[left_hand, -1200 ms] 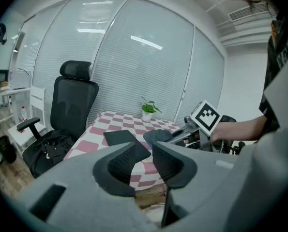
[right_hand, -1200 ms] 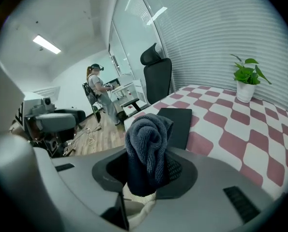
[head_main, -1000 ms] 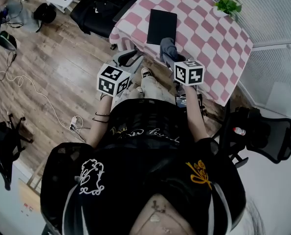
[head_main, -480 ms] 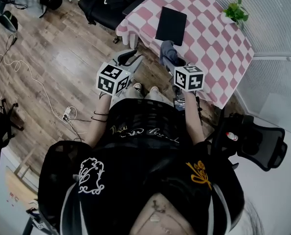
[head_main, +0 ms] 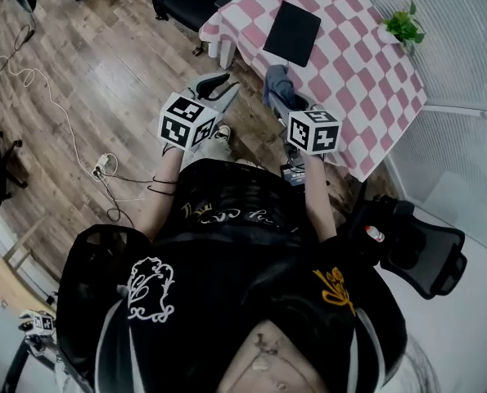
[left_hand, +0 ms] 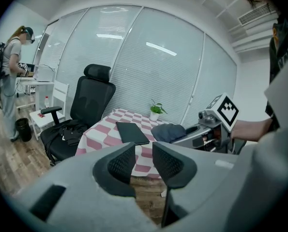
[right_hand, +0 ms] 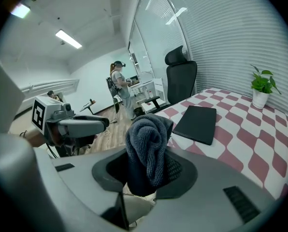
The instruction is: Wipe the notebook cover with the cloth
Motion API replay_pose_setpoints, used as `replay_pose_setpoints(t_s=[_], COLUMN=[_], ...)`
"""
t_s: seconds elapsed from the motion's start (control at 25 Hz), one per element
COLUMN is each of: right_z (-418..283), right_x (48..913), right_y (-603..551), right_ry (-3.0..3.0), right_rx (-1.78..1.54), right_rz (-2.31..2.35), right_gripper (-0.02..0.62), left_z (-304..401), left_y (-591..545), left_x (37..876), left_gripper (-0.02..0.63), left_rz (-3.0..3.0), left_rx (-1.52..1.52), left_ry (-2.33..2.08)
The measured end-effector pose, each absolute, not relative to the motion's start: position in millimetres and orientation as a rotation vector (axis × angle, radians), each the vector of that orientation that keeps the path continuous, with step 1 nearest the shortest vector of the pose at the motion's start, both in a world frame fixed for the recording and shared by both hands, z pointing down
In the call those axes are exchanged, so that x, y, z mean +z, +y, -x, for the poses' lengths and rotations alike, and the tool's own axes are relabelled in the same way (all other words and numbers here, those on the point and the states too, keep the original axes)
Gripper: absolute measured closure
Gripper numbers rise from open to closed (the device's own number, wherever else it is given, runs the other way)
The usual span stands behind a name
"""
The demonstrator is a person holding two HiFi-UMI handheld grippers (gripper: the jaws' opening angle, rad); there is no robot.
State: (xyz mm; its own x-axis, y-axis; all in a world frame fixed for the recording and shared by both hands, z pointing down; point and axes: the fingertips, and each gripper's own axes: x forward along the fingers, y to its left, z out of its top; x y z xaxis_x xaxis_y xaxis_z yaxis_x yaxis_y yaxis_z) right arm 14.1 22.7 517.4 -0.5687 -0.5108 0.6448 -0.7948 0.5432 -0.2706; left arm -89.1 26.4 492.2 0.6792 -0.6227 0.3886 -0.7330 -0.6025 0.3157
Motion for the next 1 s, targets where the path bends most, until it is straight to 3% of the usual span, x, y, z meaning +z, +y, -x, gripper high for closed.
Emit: replay_pose_setpoints(t_s=[1.0], right_z=[-72], right_x=[512], right_y=[159], right_ry=[-2.378], right_rx=[0.721], right_rz=[-0.961], right_gripper=[0.483], left_z=[11], left_y=[174], left_x=[485], left_gripper=[0.487], left_rz=[-2.447], left_rx=[0.382], left_ry=[-1.117])
